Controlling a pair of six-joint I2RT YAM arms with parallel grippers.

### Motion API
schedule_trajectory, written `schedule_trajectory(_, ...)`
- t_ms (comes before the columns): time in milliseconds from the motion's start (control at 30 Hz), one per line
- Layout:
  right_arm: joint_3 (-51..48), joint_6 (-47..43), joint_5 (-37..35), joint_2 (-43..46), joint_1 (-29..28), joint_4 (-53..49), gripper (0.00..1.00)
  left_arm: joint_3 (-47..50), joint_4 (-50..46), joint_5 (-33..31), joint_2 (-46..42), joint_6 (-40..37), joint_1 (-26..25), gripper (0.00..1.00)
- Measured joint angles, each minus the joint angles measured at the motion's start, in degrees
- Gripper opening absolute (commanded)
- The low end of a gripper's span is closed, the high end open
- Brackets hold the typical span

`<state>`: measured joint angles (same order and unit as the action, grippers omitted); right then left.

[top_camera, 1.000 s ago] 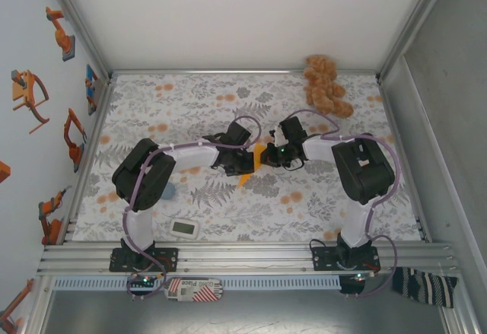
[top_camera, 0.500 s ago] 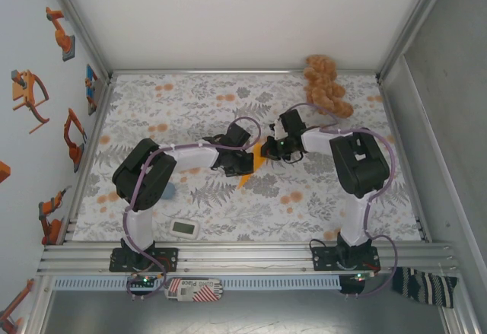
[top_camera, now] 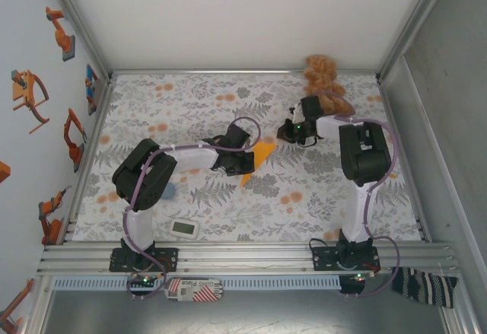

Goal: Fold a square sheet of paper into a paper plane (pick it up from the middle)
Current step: Fold the wing for the fifth time at the center of the table, then turn over a paper plane at the center of the table.

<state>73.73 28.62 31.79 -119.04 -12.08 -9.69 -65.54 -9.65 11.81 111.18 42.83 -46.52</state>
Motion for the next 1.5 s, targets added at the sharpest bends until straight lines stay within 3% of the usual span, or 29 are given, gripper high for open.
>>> schedule_trajectory(133,0.13,-0.13,-2.14,0.98,0.85,-0.22,0.00,-1.05,-2.16,0.02,-0.15,-0.04,0.02,0.08)
schedule_trajectory(300,-5.79,0.66,-3.80,9.92,-0.15,-1.60,0.01,-2.78,-7.91,-0.50,-3.08,-0.46,0.13,0.28)
schedule_trajectory(567,-11.82,5.09,-12.28,23.58,-7.08,-7.02,0.33,-0.50,-10.45,-5.99,-20.13,-1.49,3.85,0.66)
schedule_trajectory(733,-11.67,9.05,-20.50,23.50,-15.82,-12.63,0.47,7.78,-12.70,-12.68,-29.40,-1.64,8.22,0.85)
schedule_trajectory(833,-8.44,12.09,-24.96,20.92,-21.05,-16.74,0.51,12.02,-15.17,-16.44,-32.26,-1.88,10.14,0.93)
schedule_trajectory(967,-2.27,16.52,-31.26,16.39,-26.16,-19.91,0.51,15.47,-17.05,-19.87,-35.30,-2.34,11.91,0.99)
schedule_trajectory(1133,4.61,20.92,-37.24,11.23,-30.75,-23.85,0.51,17.99,-17.68,-21.75,-38.56,-2.71,13.60,0.96)
schedule_trajectory(1300,9.35,23.54,-40.89,6.49,-32.17,-26.88,0.51,19.58,-17.81,-22.12,-39.23,-3.26,14.01,0.96)
schedule_trajectory(1500,10.69,26.38,-43.60,4.31,-32.33,-30.14,0.41,19.93,-17.73,-21.84,-39.15,-4.04,14.29,0.96)
